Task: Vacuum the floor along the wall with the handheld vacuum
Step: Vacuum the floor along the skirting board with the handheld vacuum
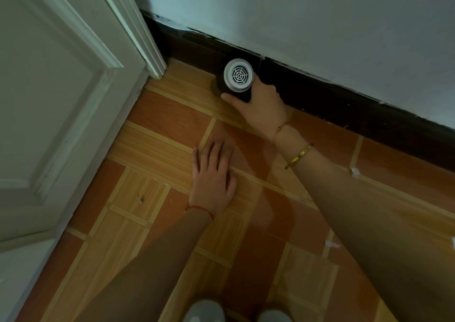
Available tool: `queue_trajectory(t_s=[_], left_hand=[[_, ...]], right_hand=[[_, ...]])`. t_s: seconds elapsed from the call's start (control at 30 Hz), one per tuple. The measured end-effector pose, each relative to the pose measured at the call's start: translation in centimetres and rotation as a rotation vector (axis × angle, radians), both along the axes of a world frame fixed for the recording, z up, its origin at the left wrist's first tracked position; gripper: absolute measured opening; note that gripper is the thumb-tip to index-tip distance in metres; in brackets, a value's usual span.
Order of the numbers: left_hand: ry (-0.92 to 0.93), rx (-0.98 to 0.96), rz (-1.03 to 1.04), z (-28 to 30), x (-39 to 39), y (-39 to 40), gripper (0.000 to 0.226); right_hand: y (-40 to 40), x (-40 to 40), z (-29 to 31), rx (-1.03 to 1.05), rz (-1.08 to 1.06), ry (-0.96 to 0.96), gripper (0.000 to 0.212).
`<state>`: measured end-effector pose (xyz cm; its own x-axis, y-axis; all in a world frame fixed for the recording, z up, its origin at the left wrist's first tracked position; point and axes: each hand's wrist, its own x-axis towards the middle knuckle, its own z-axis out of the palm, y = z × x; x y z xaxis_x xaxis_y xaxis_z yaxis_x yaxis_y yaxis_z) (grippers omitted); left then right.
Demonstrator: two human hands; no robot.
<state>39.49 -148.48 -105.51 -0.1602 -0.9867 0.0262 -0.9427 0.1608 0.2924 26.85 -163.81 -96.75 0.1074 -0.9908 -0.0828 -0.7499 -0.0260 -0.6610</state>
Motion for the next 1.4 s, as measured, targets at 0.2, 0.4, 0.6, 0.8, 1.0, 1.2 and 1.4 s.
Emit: queue_trajectory(t_s=[0.2,0.4,0.6,0.8,1.0,1.2,1.4], left_hand=[[-0.010,0.011,-0.023,0.2,0.0,-0.1,0.058],[0.003,0.014,-0.023,0.1,0.2,-0.2,0.057],[-0.008,0.036,-0.029,0.0,0.3,-0.4,0.056],[0.013,0.033,-0.019,0.4,0.2,-0.2,0.056],[0.004,0.048,-0.031,0.5,0.2,-0.1,0.056],[-0.017,0.045,-0.032,0.6,0.1,-0.1,0.057],[0.032,0.005,-0.025,0.5,0.1,-0.3,0.055]], right_hand=[[-2.3,5.1,-0.5,-0.022,0.093,-0.070,0.071],[-3.3,9.2,-0.9,-0.046,0.208,-0.152,0.063],[-2.8,9.0,-1.1,-0.052,0.169,-0.183,0.064],[-2.4,5.5,-0.9,-0.090,0.041,0.078,0.073],[-0.9,3.5,-1.0,-0.102,0.037,0.167,0.071],[-0.4,2.5,-0.7,-0.084,-0.007,0.124,0.072],[-0.8,5.2,-0.9,-0.082,0.101,-0.036,0.064]])
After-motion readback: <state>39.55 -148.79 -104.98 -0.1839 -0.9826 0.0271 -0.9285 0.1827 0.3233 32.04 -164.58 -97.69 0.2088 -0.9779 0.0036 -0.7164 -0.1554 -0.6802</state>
